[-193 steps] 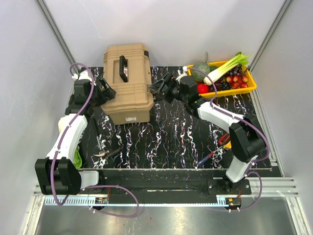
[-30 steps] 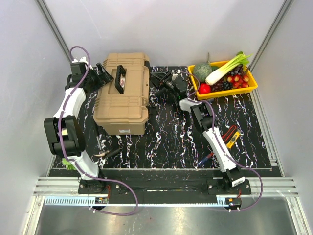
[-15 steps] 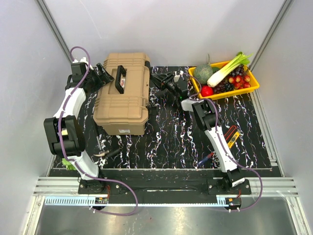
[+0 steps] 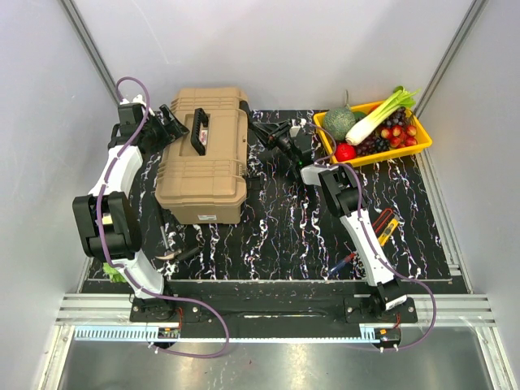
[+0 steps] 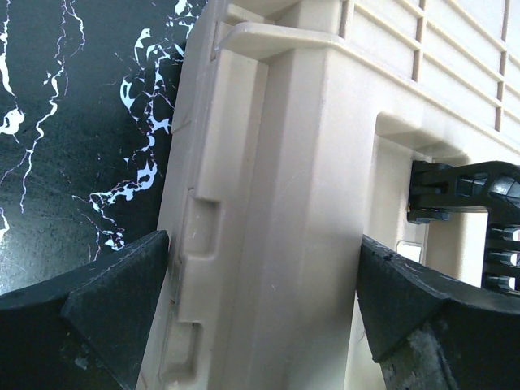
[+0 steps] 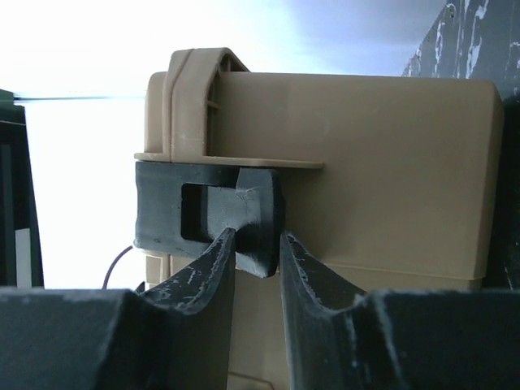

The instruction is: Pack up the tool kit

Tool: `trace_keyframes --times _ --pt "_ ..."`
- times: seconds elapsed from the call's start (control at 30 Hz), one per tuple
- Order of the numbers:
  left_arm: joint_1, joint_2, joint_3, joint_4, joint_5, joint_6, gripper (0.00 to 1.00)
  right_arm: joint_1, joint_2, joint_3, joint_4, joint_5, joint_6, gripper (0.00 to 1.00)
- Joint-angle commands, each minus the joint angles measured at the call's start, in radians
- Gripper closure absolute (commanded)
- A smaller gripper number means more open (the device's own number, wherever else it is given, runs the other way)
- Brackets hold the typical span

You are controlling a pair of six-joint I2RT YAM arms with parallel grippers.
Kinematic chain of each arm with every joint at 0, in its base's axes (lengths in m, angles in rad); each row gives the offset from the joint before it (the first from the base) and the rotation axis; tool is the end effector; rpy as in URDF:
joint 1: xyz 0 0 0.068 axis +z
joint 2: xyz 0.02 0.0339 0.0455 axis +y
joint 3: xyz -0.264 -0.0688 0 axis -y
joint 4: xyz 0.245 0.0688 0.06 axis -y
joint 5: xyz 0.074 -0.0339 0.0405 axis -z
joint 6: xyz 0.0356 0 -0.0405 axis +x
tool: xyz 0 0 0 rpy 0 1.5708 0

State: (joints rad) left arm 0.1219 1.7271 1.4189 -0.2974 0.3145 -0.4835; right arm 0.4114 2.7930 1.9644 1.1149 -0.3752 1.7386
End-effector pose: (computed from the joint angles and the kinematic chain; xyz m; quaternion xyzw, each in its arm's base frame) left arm 0.3998 0.0379 0.2957 -0.1914 0.8568 -0.2189 0.4259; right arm 0.5270 0.2442 0.0939 0.2448 0.5556 0.7451 0.2760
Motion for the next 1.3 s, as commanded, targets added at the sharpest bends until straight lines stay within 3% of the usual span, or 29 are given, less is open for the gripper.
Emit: trace_keyframes --times 0.0,0.3,0.63,0.93,1.07,1.27 --pt "-0.008 0.025 0.015 -0.082 -0.032 0.005 0.07 0.021 -0.132 0.016 0.152 0.088 0.056 0.67" --pt "-0.010 0.023 0.034 -0.103 -0.058 0.026 0.07 0.046 -0.147 0.021 0.140 0.098 0.053 0.67" --pt "-0.010 -0.017 0.052 -0.143 -0.201 0.042 0.07 0.052 -0.193 -0.045 0.123 0.108 0.033 0.65" --pt "-0.010 -0.023 0.048 -0.140 -0.177 0.046 0.07 0.050 -0.260 -0.136 0.051 0.099 -0.078 0.39" --pt "-0.010 -0.023 0.048 -0.138 -0.163 0.051 0.07 0.050 -0.306 -0.113 -0.122 0.021 -0.264 0.19" --pt "-0.010 -0.012 0.045 -0.140 -0.146 0.053 0.07 0.055 -0.316 -0.029 -0.392 -0.033 -0.484 0.11"
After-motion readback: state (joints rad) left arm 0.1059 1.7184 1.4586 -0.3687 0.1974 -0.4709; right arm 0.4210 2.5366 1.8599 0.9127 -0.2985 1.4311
